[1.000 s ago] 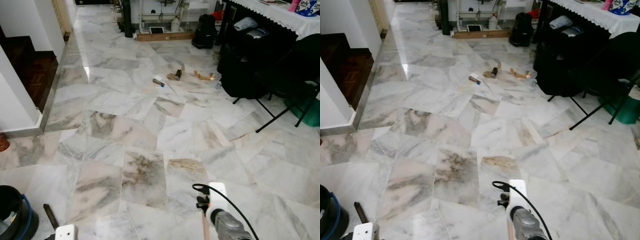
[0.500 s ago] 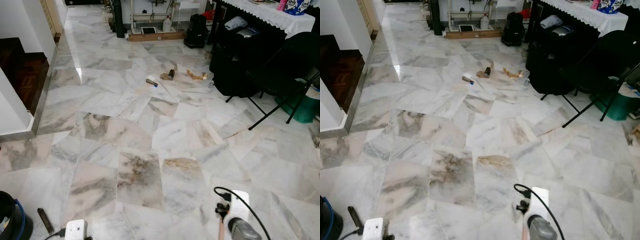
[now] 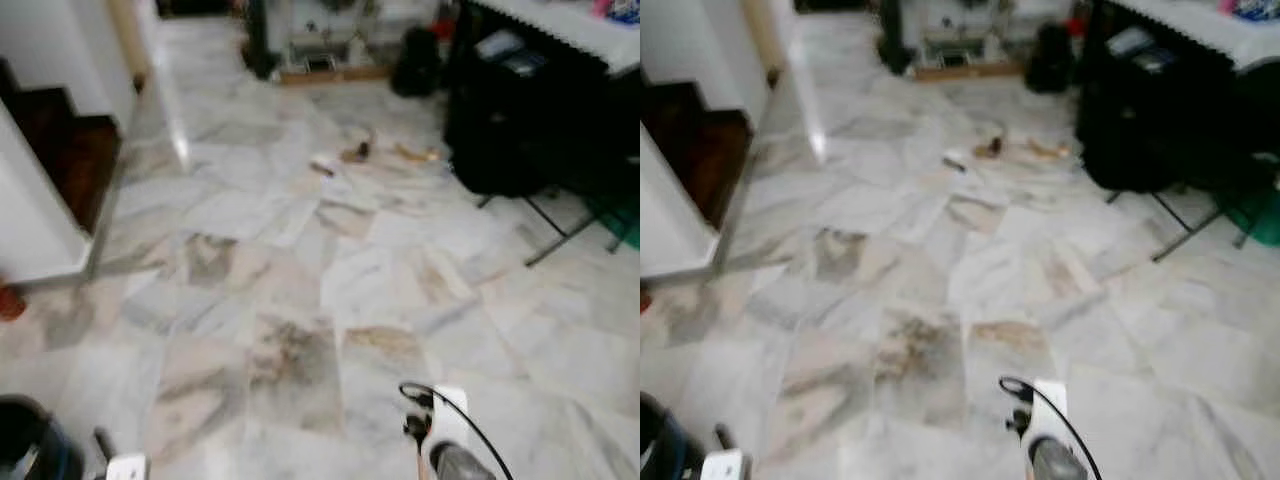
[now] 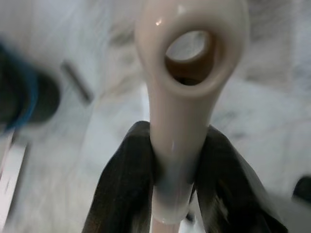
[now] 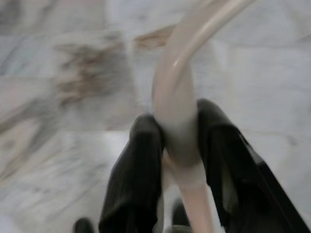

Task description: Sweep floor

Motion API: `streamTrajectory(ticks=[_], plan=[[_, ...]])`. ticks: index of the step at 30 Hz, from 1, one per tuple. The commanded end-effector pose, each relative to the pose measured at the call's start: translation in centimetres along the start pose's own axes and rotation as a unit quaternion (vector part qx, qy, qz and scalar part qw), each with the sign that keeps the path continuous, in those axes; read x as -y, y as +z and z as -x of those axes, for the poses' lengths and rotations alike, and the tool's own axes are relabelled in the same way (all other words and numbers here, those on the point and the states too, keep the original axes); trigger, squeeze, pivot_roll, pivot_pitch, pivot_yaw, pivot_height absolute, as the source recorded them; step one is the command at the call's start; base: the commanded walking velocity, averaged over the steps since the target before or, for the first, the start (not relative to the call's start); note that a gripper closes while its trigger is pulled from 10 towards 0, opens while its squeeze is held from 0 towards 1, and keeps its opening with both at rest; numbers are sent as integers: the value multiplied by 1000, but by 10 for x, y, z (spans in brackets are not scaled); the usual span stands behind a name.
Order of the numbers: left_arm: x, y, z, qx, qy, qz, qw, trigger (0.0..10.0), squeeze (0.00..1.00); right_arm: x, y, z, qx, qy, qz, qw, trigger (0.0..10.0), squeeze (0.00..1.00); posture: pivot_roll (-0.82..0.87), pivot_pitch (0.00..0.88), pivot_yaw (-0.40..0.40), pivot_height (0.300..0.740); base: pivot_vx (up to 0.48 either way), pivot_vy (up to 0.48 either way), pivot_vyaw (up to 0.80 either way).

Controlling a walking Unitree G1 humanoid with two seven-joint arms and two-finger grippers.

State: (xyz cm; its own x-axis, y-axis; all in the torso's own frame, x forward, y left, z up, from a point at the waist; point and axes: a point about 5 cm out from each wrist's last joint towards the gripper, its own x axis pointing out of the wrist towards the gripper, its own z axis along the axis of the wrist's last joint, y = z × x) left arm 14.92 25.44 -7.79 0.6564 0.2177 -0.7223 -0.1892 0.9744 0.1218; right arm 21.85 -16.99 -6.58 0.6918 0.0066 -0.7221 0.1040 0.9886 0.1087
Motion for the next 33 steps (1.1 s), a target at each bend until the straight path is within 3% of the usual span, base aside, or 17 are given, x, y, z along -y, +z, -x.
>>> streamTrajectory(ticks=[1,9,28,33], plan=[[10,10,-4,20,-17,-4,1000,10000,0,-4,-6,1,-9,5,-30,1000,10000,0,30,0,33,740,401,0,0],[12,20,-7,31,-20,-10,999,10000,0,-4,-5,1,-3,3,-41,999,10000,0,15,0,27,740,411,0,0],[16,1,-1,11,7,22,1000,10000,0,5,1,1,-1,15,3,1000,10000,0,24,0,-43,740,435,0,0],[15,-1,0,9,15,29,999,10000,0,0,2,0,-1,24,11,1000,10000,0,35,0,-56,740,455,0,729]])
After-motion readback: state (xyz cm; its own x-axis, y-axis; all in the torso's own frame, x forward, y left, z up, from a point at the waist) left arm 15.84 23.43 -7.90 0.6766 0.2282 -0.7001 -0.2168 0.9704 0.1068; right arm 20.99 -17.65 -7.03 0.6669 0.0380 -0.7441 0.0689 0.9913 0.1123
